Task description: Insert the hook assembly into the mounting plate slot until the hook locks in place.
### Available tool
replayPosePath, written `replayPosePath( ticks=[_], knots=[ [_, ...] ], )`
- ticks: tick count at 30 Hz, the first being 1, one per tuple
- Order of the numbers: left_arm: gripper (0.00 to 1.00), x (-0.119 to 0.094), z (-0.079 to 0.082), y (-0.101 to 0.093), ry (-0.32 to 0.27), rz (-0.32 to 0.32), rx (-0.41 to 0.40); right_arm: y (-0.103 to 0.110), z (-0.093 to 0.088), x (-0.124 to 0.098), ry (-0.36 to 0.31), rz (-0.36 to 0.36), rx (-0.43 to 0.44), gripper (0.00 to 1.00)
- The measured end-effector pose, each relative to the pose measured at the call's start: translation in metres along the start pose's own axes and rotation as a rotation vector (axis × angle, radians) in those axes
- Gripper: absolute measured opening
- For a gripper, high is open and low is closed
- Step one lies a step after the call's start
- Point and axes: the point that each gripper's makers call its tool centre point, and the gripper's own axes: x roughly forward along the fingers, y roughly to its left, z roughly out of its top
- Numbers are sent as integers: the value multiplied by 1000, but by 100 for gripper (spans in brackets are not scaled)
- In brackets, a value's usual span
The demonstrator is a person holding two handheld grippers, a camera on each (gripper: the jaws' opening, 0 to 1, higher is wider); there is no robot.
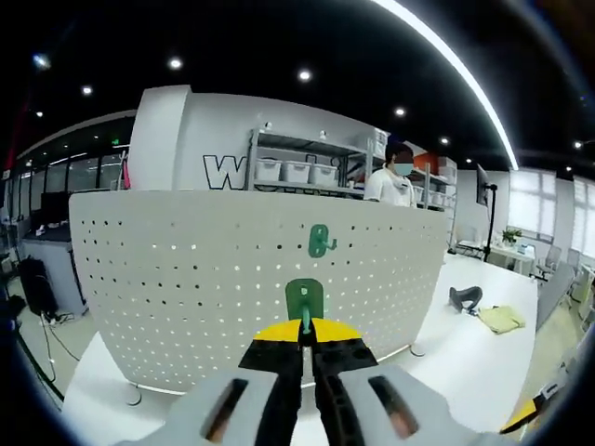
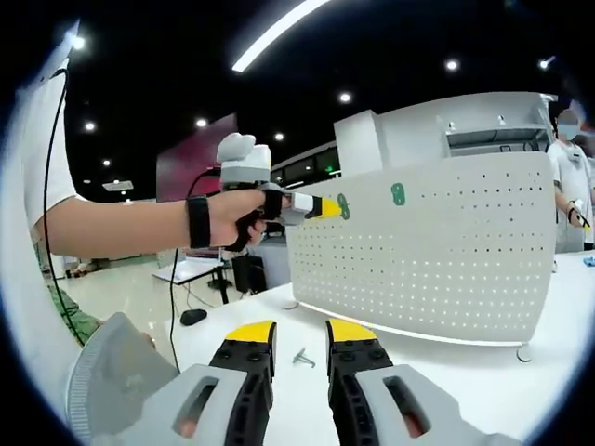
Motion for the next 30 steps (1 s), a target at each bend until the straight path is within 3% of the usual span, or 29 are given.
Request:
replayPosePath(
  ticks=[8,30],
  knots=[
    [2,12,8,3,-14,34,45,-4,-1,-3,-4,-8,-9,21],
    [2,52,24,13,13,85,52,-20,-11,-8,6,-21,36,22]
  ],
)
